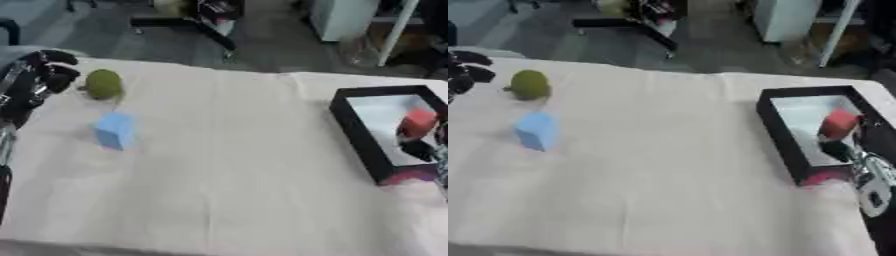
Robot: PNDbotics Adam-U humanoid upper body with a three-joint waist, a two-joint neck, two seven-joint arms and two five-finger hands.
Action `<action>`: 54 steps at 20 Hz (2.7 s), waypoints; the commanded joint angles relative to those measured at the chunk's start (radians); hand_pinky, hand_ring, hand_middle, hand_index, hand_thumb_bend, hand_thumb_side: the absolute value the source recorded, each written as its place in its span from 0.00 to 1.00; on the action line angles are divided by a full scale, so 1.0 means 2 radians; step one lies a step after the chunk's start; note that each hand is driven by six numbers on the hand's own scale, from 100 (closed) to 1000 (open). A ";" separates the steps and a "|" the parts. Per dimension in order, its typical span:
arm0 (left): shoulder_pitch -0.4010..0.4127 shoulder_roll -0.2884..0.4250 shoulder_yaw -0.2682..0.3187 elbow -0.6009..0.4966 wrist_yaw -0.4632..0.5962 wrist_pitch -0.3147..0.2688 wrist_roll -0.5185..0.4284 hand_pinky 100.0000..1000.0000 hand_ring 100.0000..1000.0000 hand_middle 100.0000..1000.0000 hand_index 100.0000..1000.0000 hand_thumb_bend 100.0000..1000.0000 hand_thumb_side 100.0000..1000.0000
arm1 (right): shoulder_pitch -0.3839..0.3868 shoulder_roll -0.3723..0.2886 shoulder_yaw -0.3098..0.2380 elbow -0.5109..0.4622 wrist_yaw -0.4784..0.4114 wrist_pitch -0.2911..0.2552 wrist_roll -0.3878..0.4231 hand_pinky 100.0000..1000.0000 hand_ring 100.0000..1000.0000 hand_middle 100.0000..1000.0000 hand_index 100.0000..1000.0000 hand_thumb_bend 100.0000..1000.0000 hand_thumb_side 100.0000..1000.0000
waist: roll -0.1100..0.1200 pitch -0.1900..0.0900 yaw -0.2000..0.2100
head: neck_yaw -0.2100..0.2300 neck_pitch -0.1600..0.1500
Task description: Pick up the objects with one hand, pass them to the other hand, and then place them into the box on the other side of the table.
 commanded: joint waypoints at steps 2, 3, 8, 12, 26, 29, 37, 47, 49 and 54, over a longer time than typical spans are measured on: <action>-0.008 0.025 0.008 0.012 -0.035 -0.002 -0.006 0.75 0.64 0.65 0.71 1.00 0.49 | -0.016 -0.044 -0.006 -0.018 0.071 -0.009 0.096 1.00 0.92 0.95 1.00 0.54 0.47 | 0.000 -0.008 -0.001 | 0.007 -0.004; -0.011 0.031 0.007 0.020 -0.046 -0.004 -0.010 0.76 0.64 0.65 0.70 1.00 0.49 | -0.019 -0.053 -0.005 -0.027 0.092 -0.015 0.126 1.00 0.93 0.96 1.00 0.55 0.46 | 0.000 -0.008 -0.001 | 0.010 -0.004; -0.029 0.064 0.004 0.064 -0.107 -0.031 -0.026 0.76 0.64 0.65 0.71 1.00 0.44 | -0.032 -0.091 -0.010 -0.107 0.181 -0.048 0.209 0.97 0.86 0.87 1.00 0.49 0.33 | 0.000 -0.010 -0.005 | 0.032 -0.004; -0.049 0.093 -0.011 0.110 -0.149 -0.061 -0.036 0.78 0.68 0.68 0.73 0.99 0.38 | -0.010 -0.099 -0.038 -0.208 0.167 -0.043 0.164 0.79 0.79 0.77 1.00 0.31 0.33 | 0.001 -0.010 -0.012 | 0.061 -0.006; -0.198 0.130 -0.140 0.338 -0.390 -0.228 -0.109 0.85 0.76 0.75 0.84 0.67 0.20 | 0.077 -0.085 -0.032 -0.366 0.082 -0.044 0.098 0.71 0.74 0.70 1.00 0.11 0.34 | 0.005 -0.012 -0.032 | 0.106 -0.008; -0.210 0.115 -0.153 0.350 -0.414 -0.253 -0.106 0.85 0.77 0.76 0.85 0.61 0.18 | 0.077 -0.082 -0.031 -0.368 0.081 -0.044 0.097 0.70 0.74 0.69 1.00 0.09 0.34 | 0.005 -0.012 -0.034 | 0.108 -0.006; -0.220 0.085 -0.174 0.379 -0.448 -0.282 -0.111 0.82 0.69 0.66 0.77 0.41 0.12 | 0.079 -0.079 -0.031 -0.368 0.075 -0.043 0.091 0.69 0.73 0.69 1.00 0.07 0.35 | 0.006 -0.012 -0.038 | 0.108 -0.003; -0.198 0.082 -0.140 0.326 -0.362 -0.246 -0.054 0.66 0.44 0.41 0.47 0.30 0.12 | 0.078 -0.066 -0.010 -0.396 0.082 -0.064 0.094 0.73 0.74 0.70 1.00 0.10 0.34 | 0.006 -0.012 -0.034 | 0.105 -0.001; -0.192 0.075 -0.129 0.296 -0.305 -0.226 -0.034 0.66 0.45 0.40 0.45 0.35 0.12 | 0.073 -0.055 0.010 -0.418 0.090 -0.085 0.100 0.75 0.74 0.70 1.00 0.13 0.33 | 0.005 -0.012 -0.033 | 0.103 -0.001; -0.195 0.048 -0.147 0.249 -0.180 -0.179 -0.037 0.66 0.46 0.41 0.46 0.44 0.12 | 0.047 0.017 0.089 -0.473 0.114 -0.164 0.112 0.79 0.75 0.72 0.97 0.21 0.32 | 0.005 -0.012 -0.031 | 0.097 0.000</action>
